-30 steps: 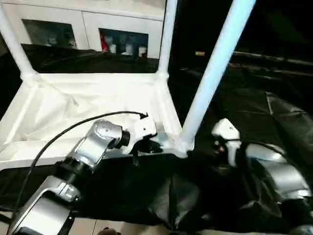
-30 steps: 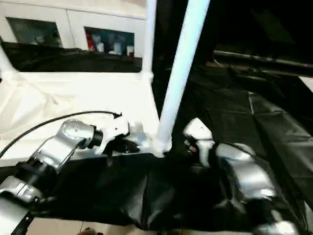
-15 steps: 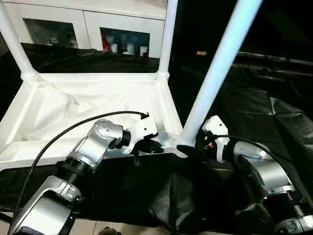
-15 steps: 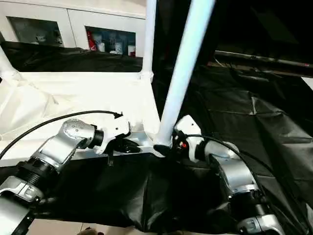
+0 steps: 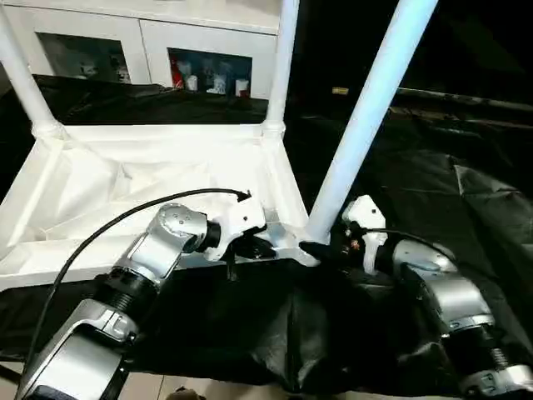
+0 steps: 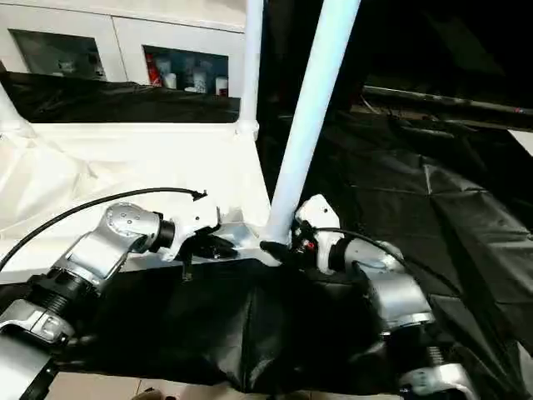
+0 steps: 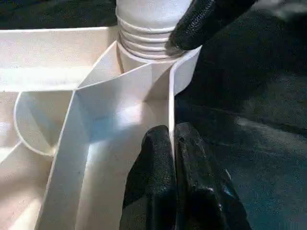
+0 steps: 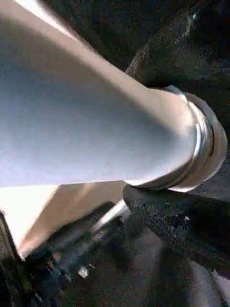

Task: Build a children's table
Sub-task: Rotate leg to tighten

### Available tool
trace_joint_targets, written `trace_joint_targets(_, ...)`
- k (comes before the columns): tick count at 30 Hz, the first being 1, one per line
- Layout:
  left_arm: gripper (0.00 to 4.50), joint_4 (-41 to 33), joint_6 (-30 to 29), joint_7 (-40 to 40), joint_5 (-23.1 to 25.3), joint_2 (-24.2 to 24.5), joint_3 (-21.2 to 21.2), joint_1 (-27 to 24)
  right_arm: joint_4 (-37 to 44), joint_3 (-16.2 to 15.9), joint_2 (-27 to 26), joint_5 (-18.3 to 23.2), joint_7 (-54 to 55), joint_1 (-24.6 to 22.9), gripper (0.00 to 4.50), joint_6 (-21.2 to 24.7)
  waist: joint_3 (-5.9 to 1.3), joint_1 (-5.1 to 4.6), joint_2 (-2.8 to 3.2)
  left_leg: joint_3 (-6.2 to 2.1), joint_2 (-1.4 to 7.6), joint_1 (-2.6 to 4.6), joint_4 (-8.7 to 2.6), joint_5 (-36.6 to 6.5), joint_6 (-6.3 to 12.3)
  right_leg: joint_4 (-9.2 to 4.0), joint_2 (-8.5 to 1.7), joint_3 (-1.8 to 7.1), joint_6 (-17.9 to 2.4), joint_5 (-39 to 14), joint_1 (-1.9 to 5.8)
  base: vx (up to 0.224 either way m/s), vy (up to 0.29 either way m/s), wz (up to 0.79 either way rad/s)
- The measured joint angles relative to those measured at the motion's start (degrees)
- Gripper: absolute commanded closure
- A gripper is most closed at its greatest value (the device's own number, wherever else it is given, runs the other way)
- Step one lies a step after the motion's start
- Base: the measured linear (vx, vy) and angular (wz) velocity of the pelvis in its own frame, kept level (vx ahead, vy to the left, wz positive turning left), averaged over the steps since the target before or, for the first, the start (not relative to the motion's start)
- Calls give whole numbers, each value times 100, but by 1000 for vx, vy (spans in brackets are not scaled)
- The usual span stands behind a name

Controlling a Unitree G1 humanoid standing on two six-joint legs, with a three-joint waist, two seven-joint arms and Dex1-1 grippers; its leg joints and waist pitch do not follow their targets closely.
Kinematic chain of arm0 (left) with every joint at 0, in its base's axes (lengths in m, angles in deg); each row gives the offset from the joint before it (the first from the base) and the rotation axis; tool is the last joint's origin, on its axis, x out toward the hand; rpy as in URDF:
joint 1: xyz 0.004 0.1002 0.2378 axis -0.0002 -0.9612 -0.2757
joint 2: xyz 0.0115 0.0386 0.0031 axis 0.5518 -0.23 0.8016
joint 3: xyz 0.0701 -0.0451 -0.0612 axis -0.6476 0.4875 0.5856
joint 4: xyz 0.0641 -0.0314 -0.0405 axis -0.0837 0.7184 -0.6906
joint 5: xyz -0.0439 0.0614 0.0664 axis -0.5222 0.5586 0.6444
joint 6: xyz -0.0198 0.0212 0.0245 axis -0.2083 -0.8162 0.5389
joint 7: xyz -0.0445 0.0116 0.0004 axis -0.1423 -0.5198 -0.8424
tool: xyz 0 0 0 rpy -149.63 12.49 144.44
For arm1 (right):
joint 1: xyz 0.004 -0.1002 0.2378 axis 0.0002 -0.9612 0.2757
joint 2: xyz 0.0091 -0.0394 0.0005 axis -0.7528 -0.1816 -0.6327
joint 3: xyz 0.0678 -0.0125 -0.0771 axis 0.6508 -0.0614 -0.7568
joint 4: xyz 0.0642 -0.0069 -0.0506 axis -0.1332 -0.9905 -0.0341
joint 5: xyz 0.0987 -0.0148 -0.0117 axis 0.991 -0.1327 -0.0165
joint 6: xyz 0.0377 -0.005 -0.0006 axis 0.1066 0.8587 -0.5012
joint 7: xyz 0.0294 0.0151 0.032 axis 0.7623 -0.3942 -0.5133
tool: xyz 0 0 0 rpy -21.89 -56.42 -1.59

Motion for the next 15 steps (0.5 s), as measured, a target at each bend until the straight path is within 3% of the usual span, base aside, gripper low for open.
trace_joint_targets(6,450,709,-56,1095,126,-667,178,321,-676,380,-727,-126,1585,307,178,-119,-13,-70,-2,-5,-8,-5,-6,0,0,-55,-4,-1,0,0,6,0,0,0)
trace_joint_targets(11,450,1267,-122,2023,314,-1284,283,596,-1285,536,-1267,-528,3009,738,178,-227,-38,-88,-6,-4,-37,0,-6,-1,2,-78,-23,13,0,0,22,0,0,0)
trace_joint_targets(12,450,1341,-94,2113,351,-1336,300,621,-1448,540,-1337,-574,3175,812,124,-341,-44,-86,-8,-5,-48,15,-15,-3,6,-78,-32,12,1,1,32,0,0,0)
trace_joint_targets(15,450,1412,20,2103,376,-1341,286,621,-1497,529,-1368,-733,3181,814,108,-402,-46,-85,-8,-9,-71,50,-48,-5,8,-78,-48,7,5,-1,53,0,0,0)
